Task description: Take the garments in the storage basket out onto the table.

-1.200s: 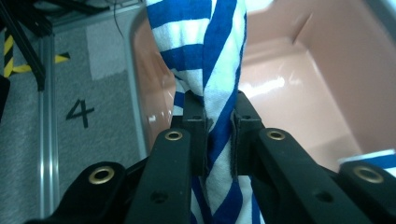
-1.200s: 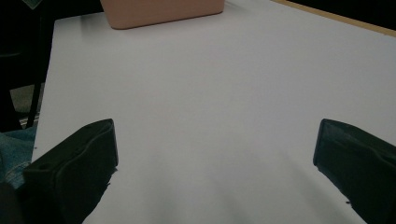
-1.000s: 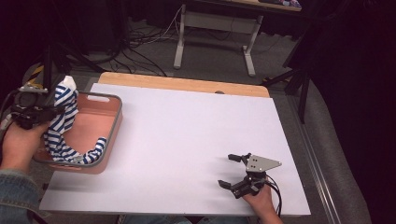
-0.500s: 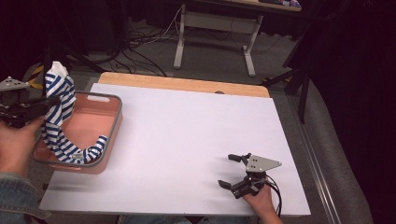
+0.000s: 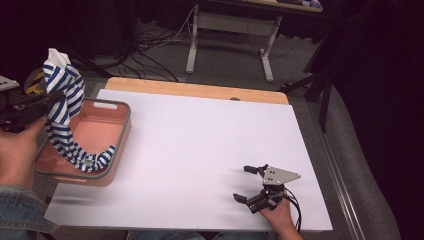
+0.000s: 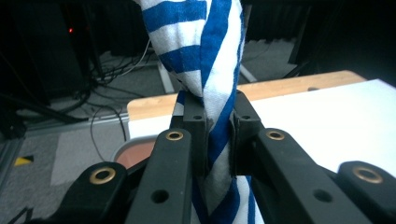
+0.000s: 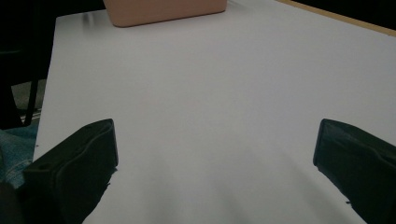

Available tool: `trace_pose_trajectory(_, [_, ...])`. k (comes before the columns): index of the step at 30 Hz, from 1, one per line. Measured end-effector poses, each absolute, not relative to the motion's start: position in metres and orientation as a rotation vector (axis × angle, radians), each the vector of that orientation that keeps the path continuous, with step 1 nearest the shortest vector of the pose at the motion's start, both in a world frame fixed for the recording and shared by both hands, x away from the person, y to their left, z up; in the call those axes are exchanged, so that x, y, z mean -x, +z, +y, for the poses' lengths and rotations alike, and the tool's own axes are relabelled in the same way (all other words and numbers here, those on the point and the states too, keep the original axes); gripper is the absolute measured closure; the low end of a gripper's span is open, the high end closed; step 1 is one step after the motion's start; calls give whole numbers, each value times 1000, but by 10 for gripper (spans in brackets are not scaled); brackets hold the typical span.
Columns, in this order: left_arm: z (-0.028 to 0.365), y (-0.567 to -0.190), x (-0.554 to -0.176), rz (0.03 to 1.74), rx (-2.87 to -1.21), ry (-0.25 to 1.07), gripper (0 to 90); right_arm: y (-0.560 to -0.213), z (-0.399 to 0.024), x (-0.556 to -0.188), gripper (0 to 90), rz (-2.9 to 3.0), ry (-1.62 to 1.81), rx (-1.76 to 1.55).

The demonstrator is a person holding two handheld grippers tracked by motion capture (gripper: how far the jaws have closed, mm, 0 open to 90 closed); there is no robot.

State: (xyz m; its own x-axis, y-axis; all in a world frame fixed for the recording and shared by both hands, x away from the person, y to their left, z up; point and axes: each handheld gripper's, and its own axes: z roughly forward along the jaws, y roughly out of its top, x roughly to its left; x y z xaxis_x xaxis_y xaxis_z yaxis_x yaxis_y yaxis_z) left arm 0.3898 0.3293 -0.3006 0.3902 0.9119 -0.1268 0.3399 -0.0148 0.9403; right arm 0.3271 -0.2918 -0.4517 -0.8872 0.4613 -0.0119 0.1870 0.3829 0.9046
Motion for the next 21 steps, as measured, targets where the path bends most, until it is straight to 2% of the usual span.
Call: trace_pose_trajectory(21, [292, -248, -381, 934, -1491, 664, 810, -452, -294, -328, 0, 2376, 1514, -583])
